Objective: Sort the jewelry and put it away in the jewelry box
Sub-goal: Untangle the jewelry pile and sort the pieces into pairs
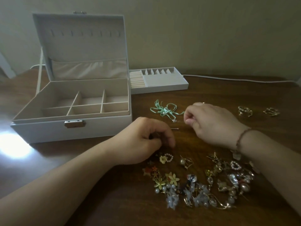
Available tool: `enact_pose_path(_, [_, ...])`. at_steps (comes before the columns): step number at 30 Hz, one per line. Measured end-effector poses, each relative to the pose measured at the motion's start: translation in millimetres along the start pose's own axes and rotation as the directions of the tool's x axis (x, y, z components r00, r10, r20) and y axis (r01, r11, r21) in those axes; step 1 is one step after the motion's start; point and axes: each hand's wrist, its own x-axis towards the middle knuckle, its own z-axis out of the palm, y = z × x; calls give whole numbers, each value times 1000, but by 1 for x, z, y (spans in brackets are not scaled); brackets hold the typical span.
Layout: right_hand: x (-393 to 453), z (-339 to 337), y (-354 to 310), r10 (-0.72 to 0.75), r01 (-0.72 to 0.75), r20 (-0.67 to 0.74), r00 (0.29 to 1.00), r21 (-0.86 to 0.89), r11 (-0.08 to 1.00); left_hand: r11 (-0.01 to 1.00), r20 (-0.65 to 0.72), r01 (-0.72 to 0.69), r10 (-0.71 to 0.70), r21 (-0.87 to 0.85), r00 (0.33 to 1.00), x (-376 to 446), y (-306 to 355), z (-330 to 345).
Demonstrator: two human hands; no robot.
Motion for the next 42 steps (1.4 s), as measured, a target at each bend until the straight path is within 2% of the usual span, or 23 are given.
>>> enact_pose_path(6, [12, 13, -9, -15, 15, -1, 1000, 32, 999, 997, -130, -31, 39, 64, 991, -4, 9, -16])
enact_pose_path(8, [5, 7, -8, -55, 58, -63, 996, 46, 997, 978, -191, -87, 124, 192, 974, -7, 10, -26])
enact_pose_path(10, [-5, -3, -9, -127, 135, -102, 987, 78, 988, 900, -266, -157, 281, 406, 922, -8, 7, -35])
enact_pose_path(12, [-17, -11, -18, -243, 241, -4, 970, 146, 960, 828, -298, -179, 380, 532, 875, -8, 2, -39])
enact_pose_path(14, [-29, -14, -30, -325, 299, 136, 936, 181, 937, 781, -287, -212, 446, 588, 848, -8, -2, -40])
enact_pose_path(16, [-36, -12, -38, -366, 347, 176, 914, 131, 929, 736, -268, -218, 481, 641, 835, -8, -7, -42])
enact_pose_path(22, [-38, -4, -45, -398, 393, 52, 916, 90, 915, 620, -197, -105, 399, 778, 896, -9, -15, -46])
enact_pose_path(24, [-39, -3, -45, -413, 409, 39, 910, 77, 909, 600, -177, -126, 420, 790, 890, -9, -13, -45])
enact_pose_path(27, [-40, -7, -41, -409, 404, 66, 910, 79, 911, 603, -102, -240, 476, 761, 874, -9, -3, -39])
enact_pose_path(30, [-42, -15, -32, -394, 370, 196, 898, 146, 917, 729, 19, -324, 393, 602, 919, -9, 9, -24])
enact_pose_path(32, [-43, -20, -26, -421, 375, 271, 865, 206, 904, 798, 114, -265, 243, 541, 963, -8, 12, -15])
enact_pose_path(34, [-44, -23, -23, -454, 384, 318, 832, 260, 886, 825, 148, -210, 155, 524, 977, -8, 10, -11])
enact_pose_path(36, [-43, -24, -19, -469, 371, 319, 823, 324, 871, 841, 109, -155, 114, 519, 987, -8, 10, -12])
enact_pose_path(38, [-41, -24, -15, -455, 345, 280, 845, 366, 865, 823, 69, -68, 35, 564, 997, -10, 8, -12])
enact_pose_path(42, [-36, -21, -5, -395, 315, 197, 897, 341, 886, 827, 49, 55, -99, 559, 994, -11, 8, -9])
